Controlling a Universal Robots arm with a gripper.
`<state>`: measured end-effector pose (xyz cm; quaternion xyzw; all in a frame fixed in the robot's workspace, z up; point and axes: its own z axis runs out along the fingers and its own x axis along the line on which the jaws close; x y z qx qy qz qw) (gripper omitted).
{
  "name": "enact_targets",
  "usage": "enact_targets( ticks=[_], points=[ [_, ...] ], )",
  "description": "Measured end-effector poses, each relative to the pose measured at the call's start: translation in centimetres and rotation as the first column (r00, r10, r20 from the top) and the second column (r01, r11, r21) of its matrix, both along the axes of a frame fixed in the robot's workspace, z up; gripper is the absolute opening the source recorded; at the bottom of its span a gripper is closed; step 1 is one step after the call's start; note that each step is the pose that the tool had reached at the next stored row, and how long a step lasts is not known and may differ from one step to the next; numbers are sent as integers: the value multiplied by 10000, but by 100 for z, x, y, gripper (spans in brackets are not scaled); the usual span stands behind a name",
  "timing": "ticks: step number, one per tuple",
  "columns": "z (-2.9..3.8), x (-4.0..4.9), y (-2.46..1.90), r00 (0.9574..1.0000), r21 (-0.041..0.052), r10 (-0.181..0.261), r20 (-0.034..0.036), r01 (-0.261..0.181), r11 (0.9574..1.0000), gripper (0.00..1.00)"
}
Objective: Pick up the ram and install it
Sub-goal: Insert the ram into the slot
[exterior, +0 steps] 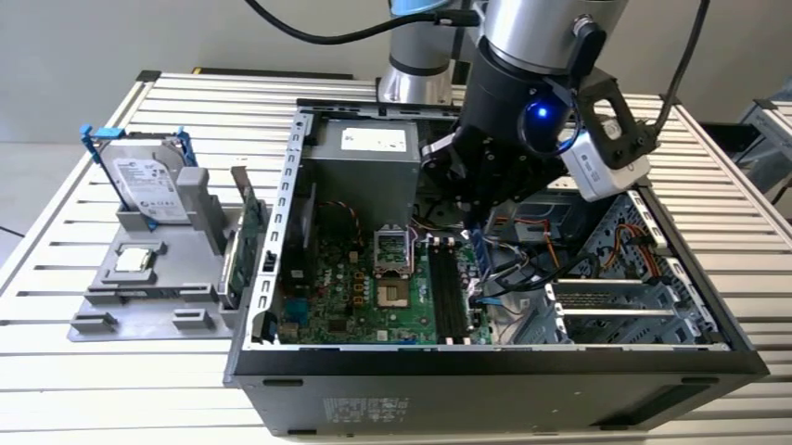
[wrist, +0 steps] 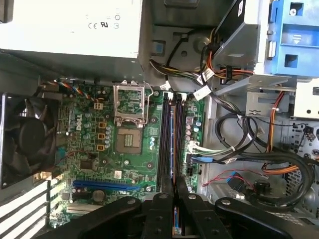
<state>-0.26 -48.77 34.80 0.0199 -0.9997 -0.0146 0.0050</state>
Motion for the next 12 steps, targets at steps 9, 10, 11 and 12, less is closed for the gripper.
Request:
enact_targets(
  ticks=[9, 10, 11, 12],
  points=[
    [-7, 0, 0, 9999, -24, -167, 1, 167, 9999, 0],
    [-10, 0, 0, 9998, -29, -198, 1, 198, 9998, 0],
    [-15, 0, 0, 9997, -32, -243, 3, 243, 9997, 0],
    [-20, 0, 0, 9995, -35, -321, 2, 321, 9995, 0]
  ],
)
